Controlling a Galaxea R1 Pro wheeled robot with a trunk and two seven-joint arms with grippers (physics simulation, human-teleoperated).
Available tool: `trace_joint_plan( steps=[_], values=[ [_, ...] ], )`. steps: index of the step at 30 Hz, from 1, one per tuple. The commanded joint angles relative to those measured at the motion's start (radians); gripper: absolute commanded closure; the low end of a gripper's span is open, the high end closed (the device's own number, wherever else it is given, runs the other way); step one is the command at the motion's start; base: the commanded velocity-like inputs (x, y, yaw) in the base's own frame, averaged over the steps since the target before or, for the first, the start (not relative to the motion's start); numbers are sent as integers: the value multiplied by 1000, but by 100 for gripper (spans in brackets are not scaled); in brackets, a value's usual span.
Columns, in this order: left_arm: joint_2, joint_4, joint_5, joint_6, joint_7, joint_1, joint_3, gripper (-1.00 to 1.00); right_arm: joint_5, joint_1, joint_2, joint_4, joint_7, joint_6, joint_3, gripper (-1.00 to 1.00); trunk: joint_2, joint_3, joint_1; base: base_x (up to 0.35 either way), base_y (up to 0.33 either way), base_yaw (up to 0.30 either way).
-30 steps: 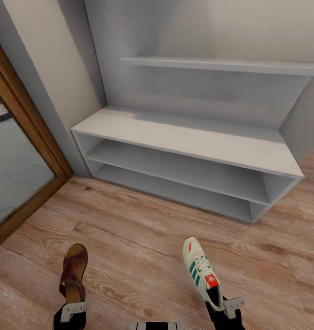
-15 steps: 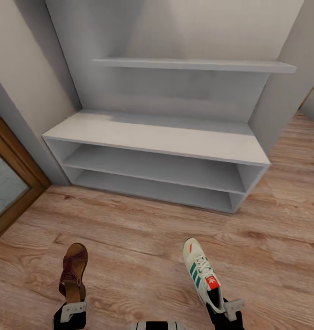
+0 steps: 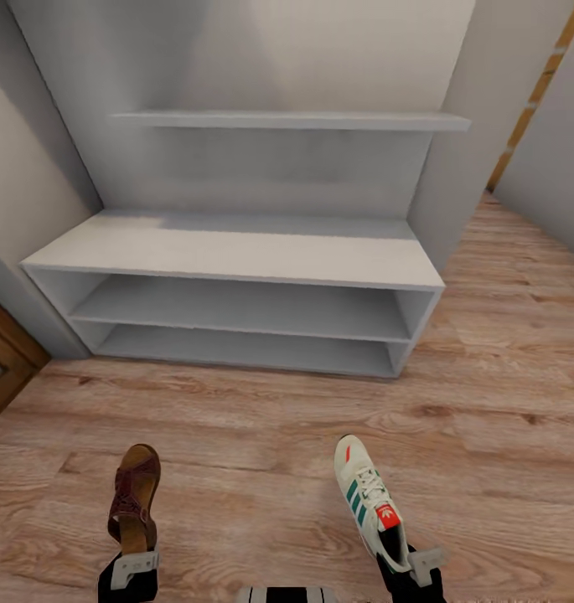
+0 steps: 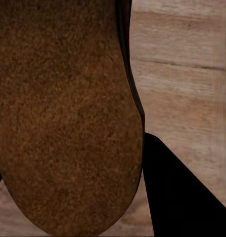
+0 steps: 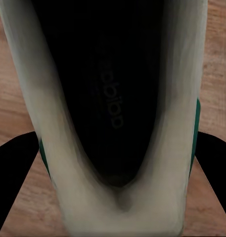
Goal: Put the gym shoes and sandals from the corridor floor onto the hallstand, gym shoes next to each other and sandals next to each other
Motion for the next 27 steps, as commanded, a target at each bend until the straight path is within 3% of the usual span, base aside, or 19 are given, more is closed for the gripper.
trace_joint_plan(
  steps=[1,11,23,27],
  values=[
    [1,0,7,-3,-1,0,-6,100,-11,-1,0,1,7,-2,4,100,0,0,0,0,0,-258],
    [1,0,8,-3,-1,0,-5,100,-11,-1,0,1,7,-2,4,100,0,11,0,0,16,-257],
    [1,1,12,-3,-1,0,-5,100,-11,-1,0,1,6,-5,3,100,0,24,0,0,263,-256],
    [1,2,14,-3,-1,0,-5,100,-11,-1,-2,0,6,-6,3,100,0,28,0,0,80,-250]
  ],
)
